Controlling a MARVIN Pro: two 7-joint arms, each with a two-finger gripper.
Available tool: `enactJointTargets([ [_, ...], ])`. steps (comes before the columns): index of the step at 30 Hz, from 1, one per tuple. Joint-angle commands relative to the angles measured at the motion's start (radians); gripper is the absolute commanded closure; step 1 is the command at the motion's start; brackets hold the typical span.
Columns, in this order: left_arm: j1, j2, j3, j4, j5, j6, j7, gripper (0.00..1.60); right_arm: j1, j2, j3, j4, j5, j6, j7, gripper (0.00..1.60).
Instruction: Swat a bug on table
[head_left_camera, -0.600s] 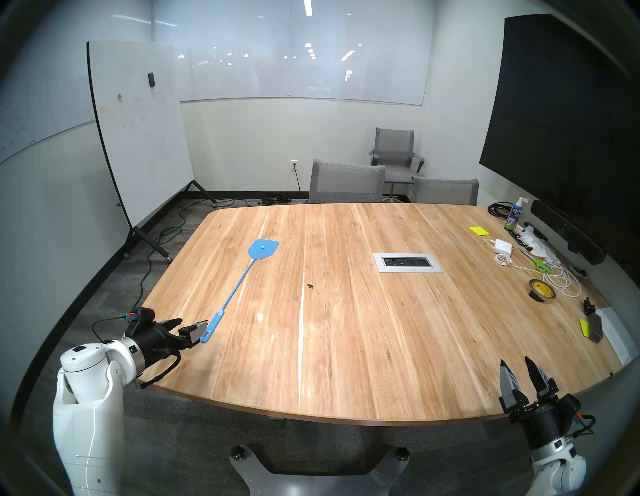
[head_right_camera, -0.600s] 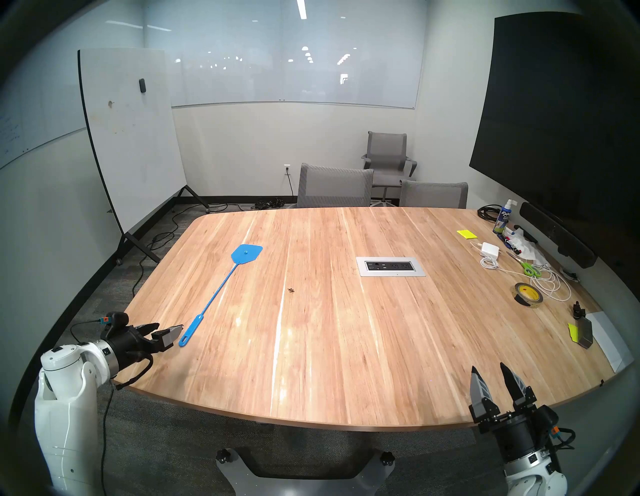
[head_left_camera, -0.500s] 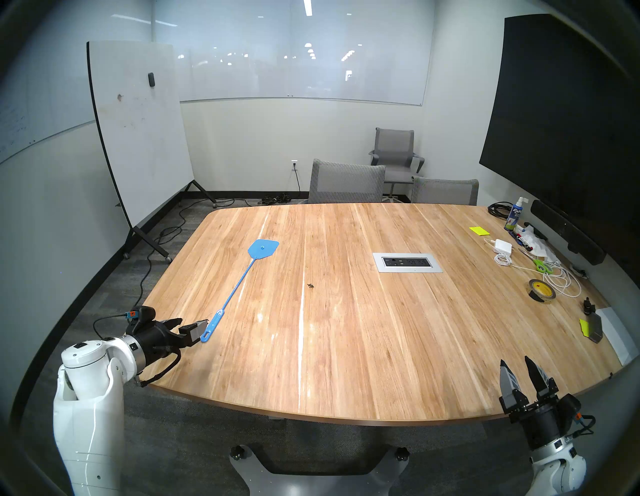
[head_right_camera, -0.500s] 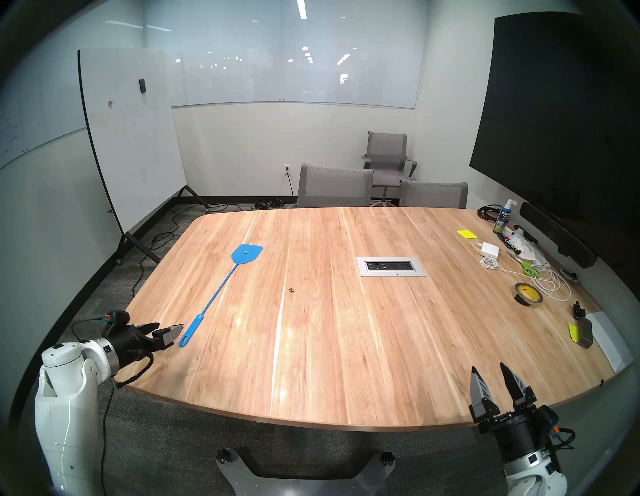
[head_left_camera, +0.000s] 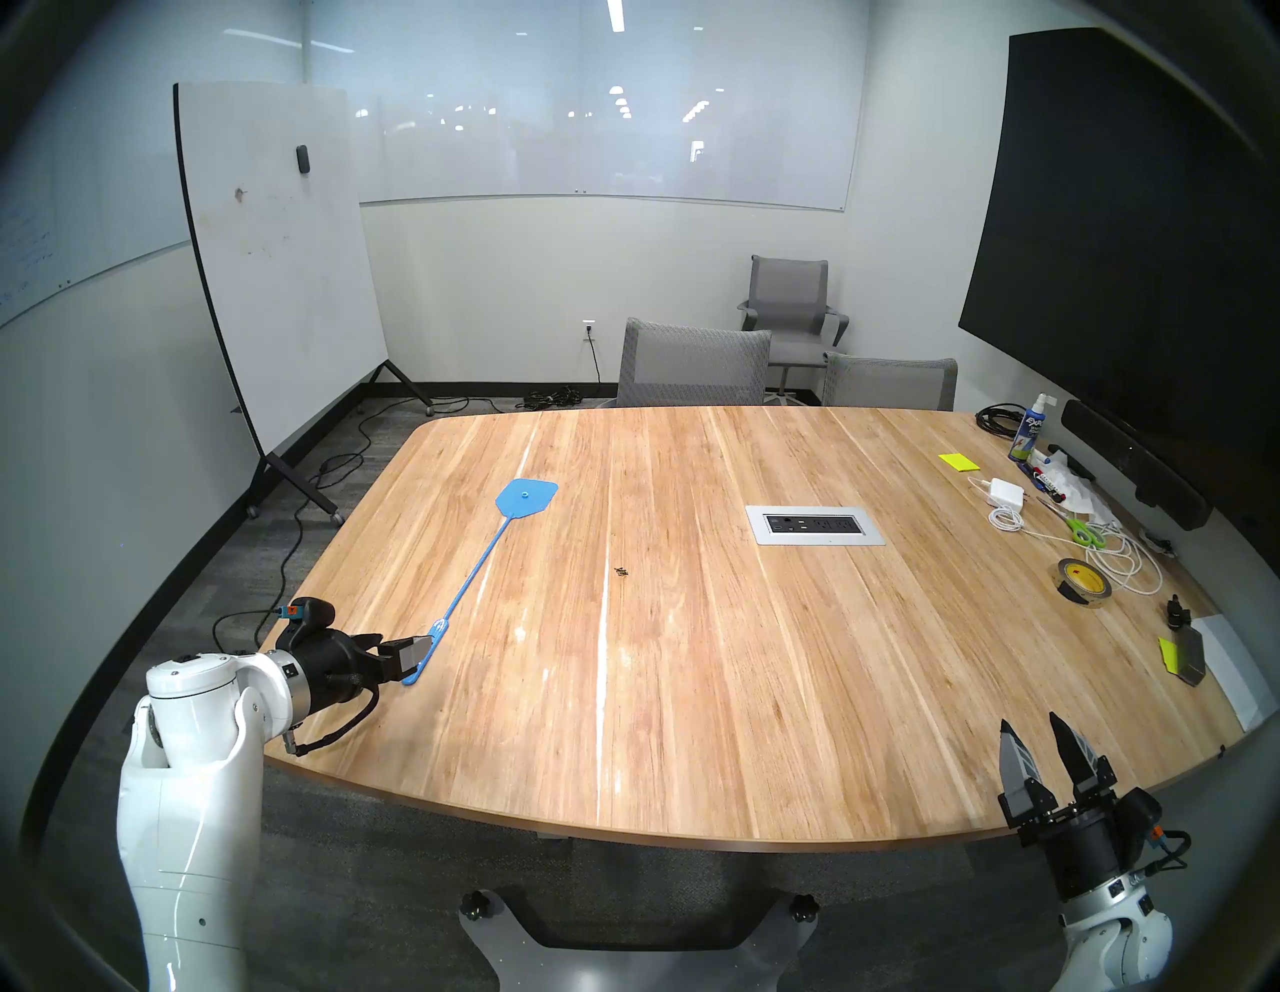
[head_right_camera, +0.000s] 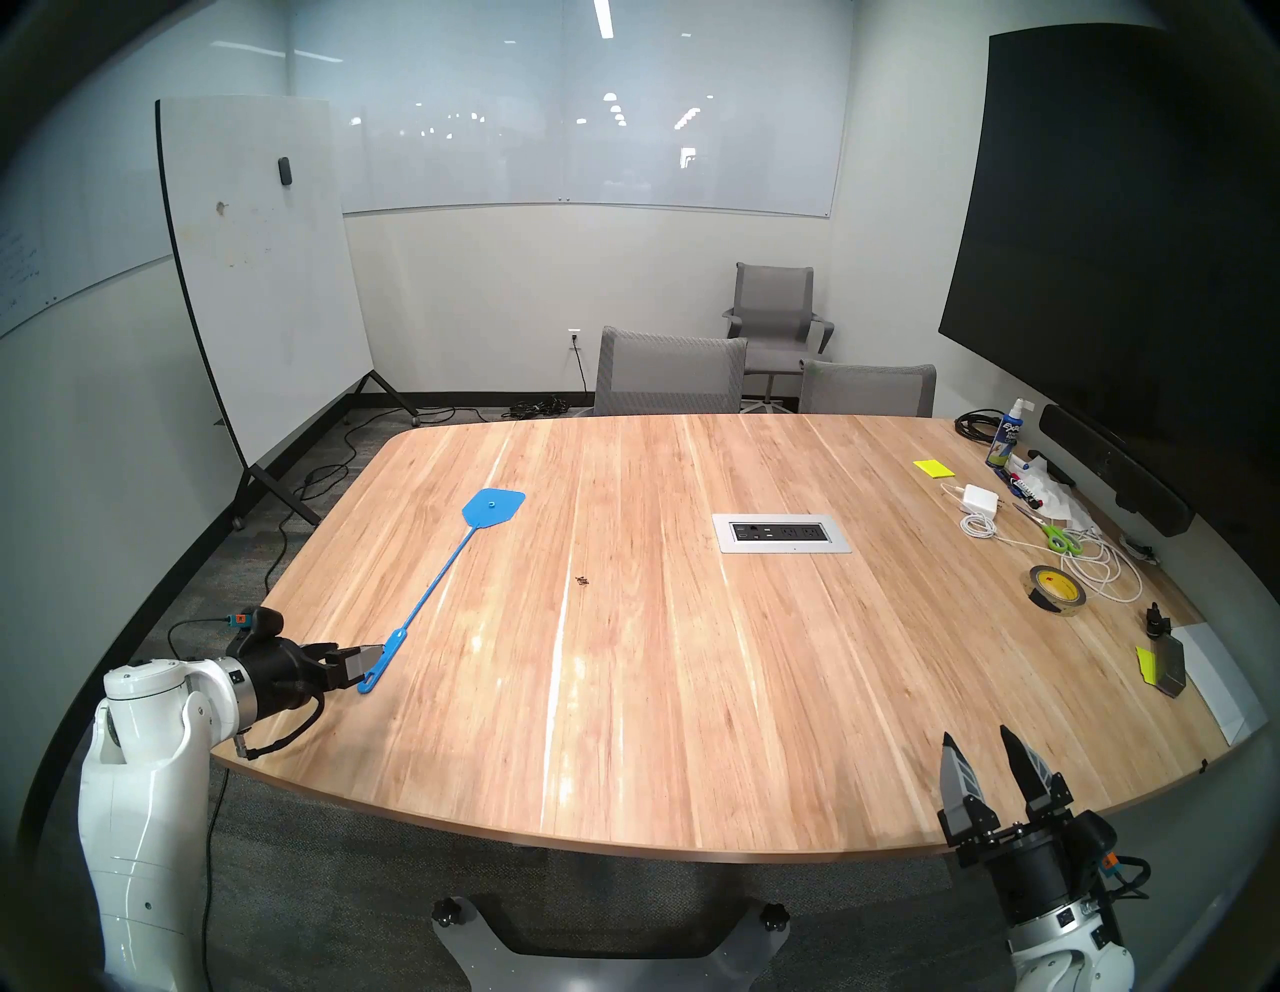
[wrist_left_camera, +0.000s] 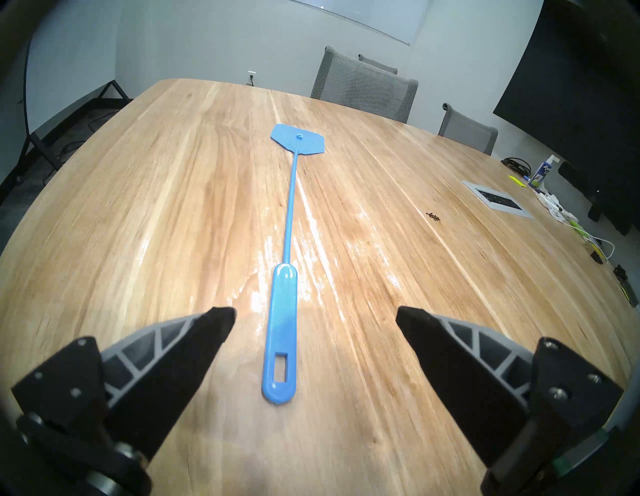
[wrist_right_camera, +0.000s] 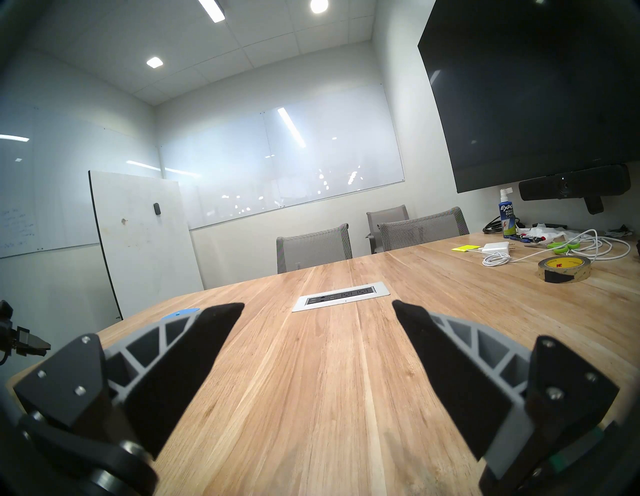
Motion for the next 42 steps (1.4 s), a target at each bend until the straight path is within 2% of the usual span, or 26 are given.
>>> enactJointTargets([
  [1,-0.031,0.014,0.017,0.007,0.011,-0.012,0.003,0.00,-0.001,0.002,-0.001,-0.015,0.006,-0.001,-0.001,0.00],
  [31,-0.084,0.027,0.049,0.108,0.049,-0.050,0.019,0.00,-0.001,0.002,-0.001,-0.015,0.006,-0.001,-0.001,0.00],
  [42,-0.106,0.034,0.089,0.155,0.078,-0.074,0.029,0.00,-0.001,0.002,-0.002,-0.015,0.006,-0.001,-0.001,0.00],
])
